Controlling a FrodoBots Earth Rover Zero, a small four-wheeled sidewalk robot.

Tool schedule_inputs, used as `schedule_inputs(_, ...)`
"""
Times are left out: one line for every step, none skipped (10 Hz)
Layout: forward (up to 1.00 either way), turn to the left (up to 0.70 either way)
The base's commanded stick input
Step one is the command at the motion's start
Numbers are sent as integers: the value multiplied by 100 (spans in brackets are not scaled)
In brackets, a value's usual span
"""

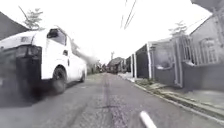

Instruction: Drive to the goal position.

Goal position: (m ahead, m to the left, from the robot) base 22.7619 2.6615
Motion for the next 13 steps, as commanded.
schedule_inputs(50, 0)
schedule_inputs(50, 0)
schedule_inputs(50, 0)
schedule_inputs(50, 0)
schedule_inputs(50, 0)
schedule_inputs(50, 0)
schedule_inputs(50, 0)
schedule_inputs(50, -5)
schedule_inputs(50, -18)
schedule_inputs(50, -39)
schedule_inputs(50, -35)
schedule_inputs(50, -6)
schedule_inputs(50, 0)
